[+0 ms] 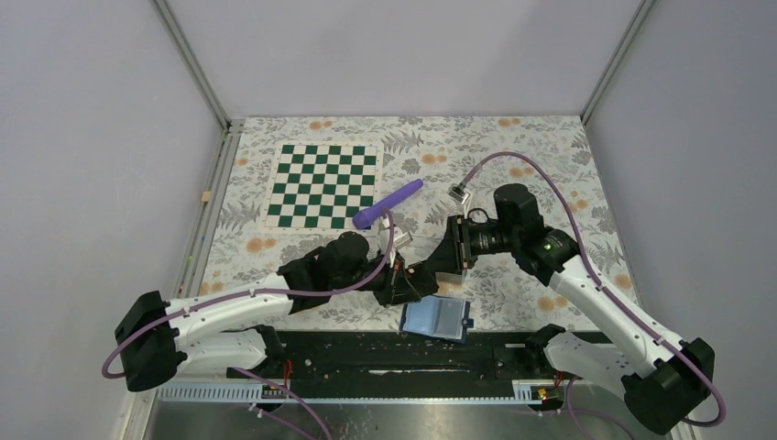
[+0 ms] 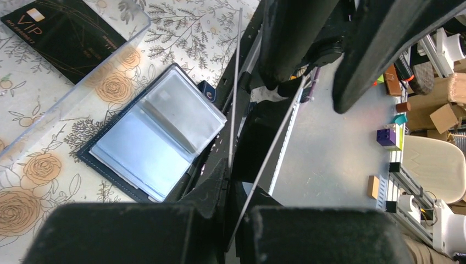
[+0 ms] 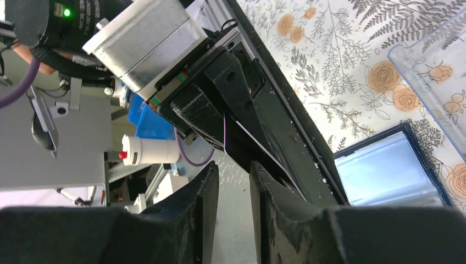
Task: Put the credit cards into the card holder
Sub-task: Place the credit card in the storage box.
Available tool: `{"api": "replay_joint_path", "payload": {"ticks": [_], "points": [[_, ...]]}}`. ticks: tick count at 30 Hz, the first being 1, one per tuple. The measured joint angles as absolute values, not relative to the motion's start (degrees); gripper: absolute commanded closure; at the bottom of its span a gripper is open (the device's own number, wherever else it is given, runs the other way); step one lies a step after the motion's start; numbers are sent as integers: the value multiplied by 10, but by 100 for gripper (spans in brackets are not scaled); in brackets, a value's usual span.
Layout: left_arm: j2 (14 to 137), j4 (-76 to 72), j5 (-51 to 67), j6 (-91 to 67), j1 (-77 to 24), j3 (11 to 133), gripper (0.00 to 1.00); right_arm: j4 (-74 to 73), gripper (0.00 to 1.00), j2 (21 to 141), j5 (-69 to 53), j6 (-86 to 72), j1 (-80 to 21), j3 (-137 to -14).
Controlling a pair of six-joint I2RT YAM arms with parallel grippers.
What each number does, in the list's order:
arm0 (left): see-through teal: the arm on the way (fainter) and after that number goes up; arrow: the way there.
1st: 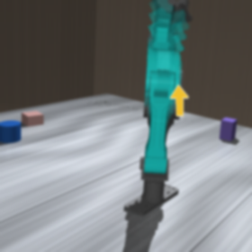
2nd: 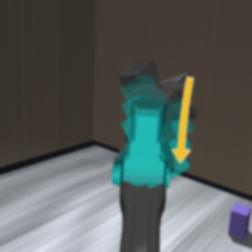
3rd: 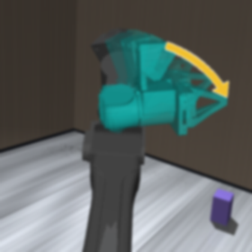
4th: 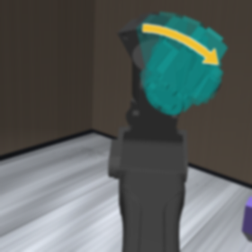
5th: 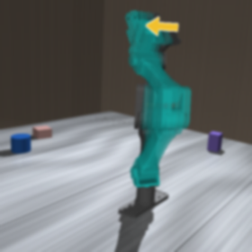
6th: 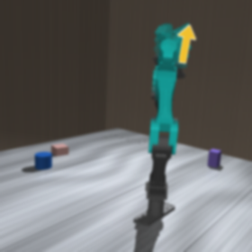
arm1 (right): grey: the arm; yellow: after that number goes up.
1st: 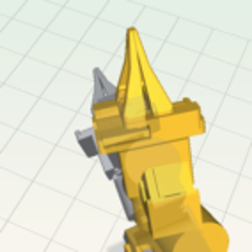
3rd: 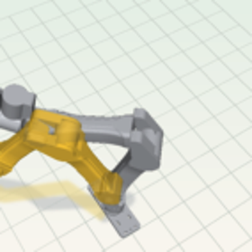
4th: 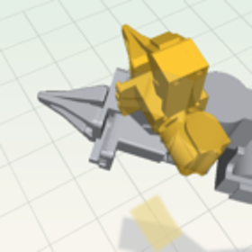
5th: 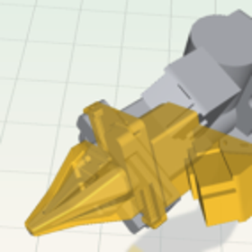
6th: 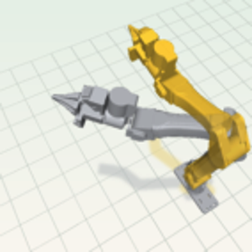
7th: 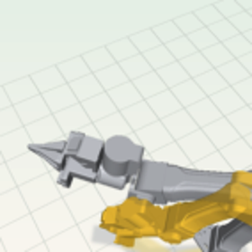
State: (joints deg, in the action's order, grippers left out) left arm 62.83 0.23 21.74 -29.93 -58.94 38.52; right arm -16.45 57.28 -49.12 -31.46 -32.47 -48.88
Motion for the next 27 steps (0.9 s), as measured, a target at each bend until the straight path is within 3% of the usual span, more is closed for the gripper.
{"api": "replay_joint_path", "payload": {"ticks": [15,27], "points": [[608,-39,281,-301,-590,362,100,-210,52,593,-538,-221,-326,-501],[625,-62,291,-326,-590,360,100,-173,58,599,-571,-232,-333,-492]]}}
